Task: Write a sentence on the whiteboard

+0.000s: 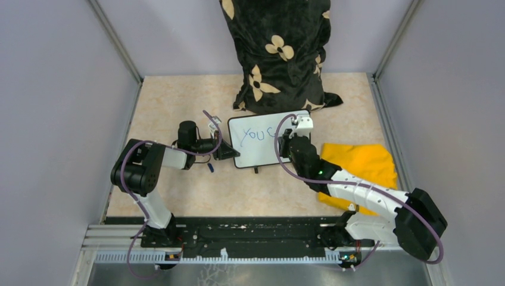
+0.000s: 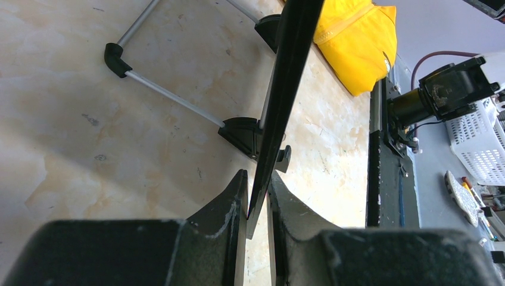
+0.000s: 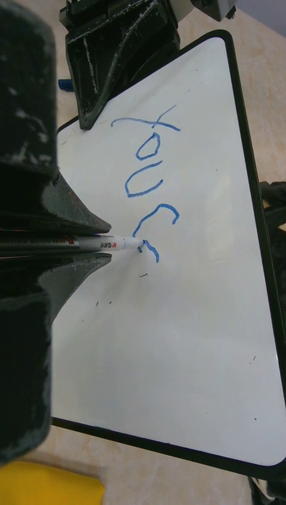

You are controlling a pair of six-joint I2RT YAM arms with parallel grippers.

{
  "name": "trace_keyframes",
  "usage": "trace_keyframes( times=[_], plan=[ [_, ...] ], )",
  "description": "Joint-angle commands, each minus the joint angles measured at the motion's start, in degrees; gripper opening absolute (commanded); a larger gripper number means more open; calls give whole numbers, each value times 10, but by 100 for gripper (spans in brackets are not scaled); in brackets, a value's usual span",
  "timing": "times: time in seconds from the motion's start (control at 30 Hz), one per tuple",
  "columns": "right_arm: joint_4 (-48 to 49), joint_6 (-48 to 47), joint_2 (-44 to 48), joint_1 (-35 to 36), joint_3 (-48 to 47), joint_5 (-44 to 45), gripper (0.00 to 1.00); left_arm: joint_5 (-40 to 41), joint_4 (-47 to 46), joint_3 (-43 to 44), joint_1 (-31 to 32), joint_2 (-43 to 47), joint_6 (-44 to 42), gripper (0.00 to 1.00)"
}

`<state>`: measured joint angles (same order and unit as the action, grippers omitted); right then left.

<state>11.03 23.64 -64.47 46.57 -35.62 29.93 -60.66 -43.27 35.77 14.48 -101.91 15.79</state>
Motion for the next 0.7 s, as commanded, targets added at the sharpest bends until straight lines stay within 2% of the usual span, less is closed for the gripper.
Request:
trace_keyframes(
  times=[0.0,0.67],
  plan=[
    [-11,0,19,-7,5,18,0,12,15,5,2,-6,-21,23],
    [-16,-18,29,-7,-20,45,0,12,16,6,2,-6,-20,23]
  ],
)
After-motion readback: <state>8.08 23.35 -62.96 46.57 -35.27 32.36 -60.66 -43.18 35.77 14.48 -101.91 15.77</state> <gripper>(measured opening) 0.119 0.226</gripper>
